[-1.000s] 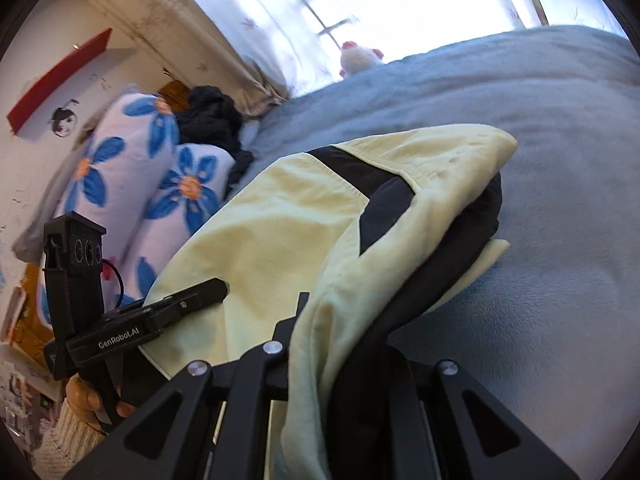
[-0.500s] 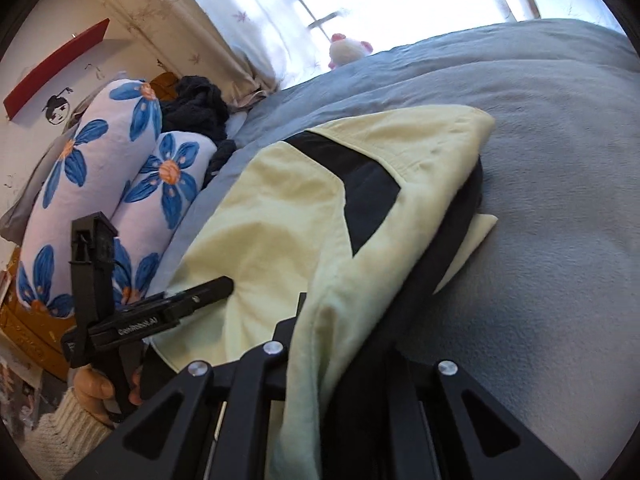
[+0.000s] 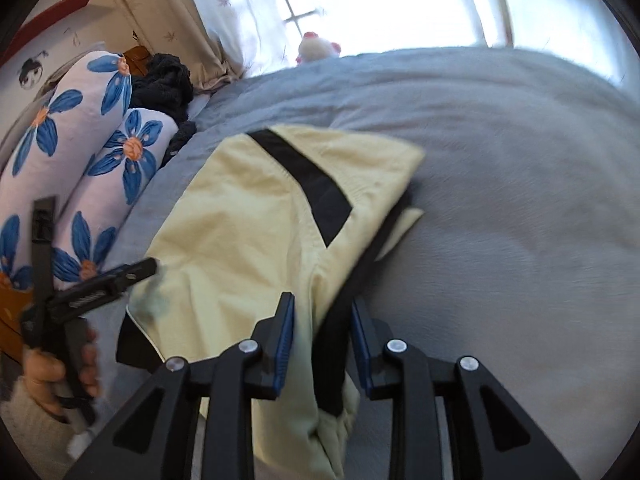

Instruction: Fold large clothes

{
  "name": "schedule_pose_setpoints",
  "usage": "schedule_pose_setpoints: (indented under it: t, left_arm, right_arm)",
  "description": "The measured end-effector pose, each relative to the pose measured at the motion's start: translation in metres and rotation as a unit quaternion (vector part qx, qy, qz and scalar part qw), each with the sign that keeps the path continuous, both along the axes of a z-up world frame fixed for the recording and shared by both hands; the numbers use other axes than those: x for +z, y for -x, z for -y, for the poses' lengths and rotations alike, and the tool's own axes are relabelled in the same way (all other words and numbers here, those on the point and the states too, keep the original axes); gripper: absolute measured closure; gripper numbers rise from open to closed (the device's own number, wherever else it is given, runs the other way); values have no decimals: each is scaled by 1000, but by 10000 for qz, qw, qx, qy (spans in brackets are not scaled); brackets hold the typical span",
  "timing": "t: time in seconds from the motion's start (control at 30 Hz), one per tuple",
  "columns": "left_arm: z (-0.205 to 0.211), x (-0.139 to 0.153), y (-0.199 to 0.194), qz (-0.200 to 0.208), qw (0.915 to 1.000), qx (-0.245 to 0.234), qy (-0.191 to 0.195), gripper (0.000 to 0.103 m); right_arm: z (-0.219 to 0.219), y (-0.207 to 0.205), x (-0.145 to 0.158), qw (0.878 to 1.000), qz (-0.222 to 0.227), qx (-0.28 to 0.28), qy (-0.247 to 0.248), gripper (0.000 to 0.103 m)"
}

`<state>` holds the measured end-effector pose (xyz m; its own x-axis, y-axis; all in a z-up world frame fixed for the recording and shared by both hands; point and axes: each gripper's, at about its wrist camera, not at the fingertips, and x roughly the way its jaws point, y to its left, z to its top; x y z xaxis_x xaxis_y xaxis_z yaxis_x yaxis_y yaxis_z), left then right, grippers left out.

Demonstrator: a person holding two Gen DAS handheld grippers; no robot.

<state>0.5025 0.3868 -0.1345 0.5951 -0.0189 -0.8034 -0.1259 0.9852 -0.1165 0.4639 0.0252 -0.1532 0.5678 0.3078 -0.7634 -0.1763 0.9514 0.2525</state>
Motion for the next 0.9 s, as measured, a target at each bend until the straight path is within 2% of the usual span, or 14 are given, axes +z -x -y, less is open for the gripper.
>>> schedule_pose_setpoints:
  t: [0.1, 0.13, 0.23, 0.33, 0.43, 0.47, 0.53, 0.63, 0.7, 0.77, 0.83, 0.9]
  left_arm:
    - [14, 17, 22, 63, 9996, -251, 111, 48]
    - [18, 19, 28, 65, 9993, -320, 155, 53]
    - [33, 18, 40, 45, 9987, -492, 129, 57]
    - [43, 2, 48, -261, 9981, -508, -210, 57]
    - [42, -16, 47, -481, 9969, -436, -449, 57]
    - [42, -18, 48, -485, 9968, -425, -471, 57]
    - [44, -15, 51, -446, 9969, -409, -494, 56]
    - [50, -8, 57, -551, 9972, -445, -253, 44]
    - [55, 0, 66, -556, 9972, -484, -88, 44]
    - [65, 13, 78, -484, 9974, -508, -169, 41]
    - [73, 28, 91, -418, 9977, -491, -215, 27]
    - [81, 51, 108, -296, 9984, -459, -172, 20]
  right_arm:
    - [-7, 23, 16, 9986, 464, -79, 225, 76]
    - [-12, 29, 19, 9980, 568, -60, 258, 76]
    - [-29, 41, 22, 9971, 720, 197, 123, 76]
    - [-46, 35, 0, 9979, 403, 271, 429, 77]
    - [-41, 27, -26, 9975, 8, 95, 703, 87]
    - [-37, 27, -32, 9975, -96, 76, 694, 93]
    - [-25, 29, -36, 9985, -224, 60, 498, 94]
    - [-17, 41, -19, 9990, -196, 195, 342, 94]
    - [-17, 53, -7, 9991, -152, 255, 317, 91]
    - [-17, 65, 11, 9991, -119, 291, 299, 91]
    - [-17, 79, 29, 9991, -133, 319, 227, 91]
    - [-20, 92, 46, 9990, -137, 344, 236, 91]
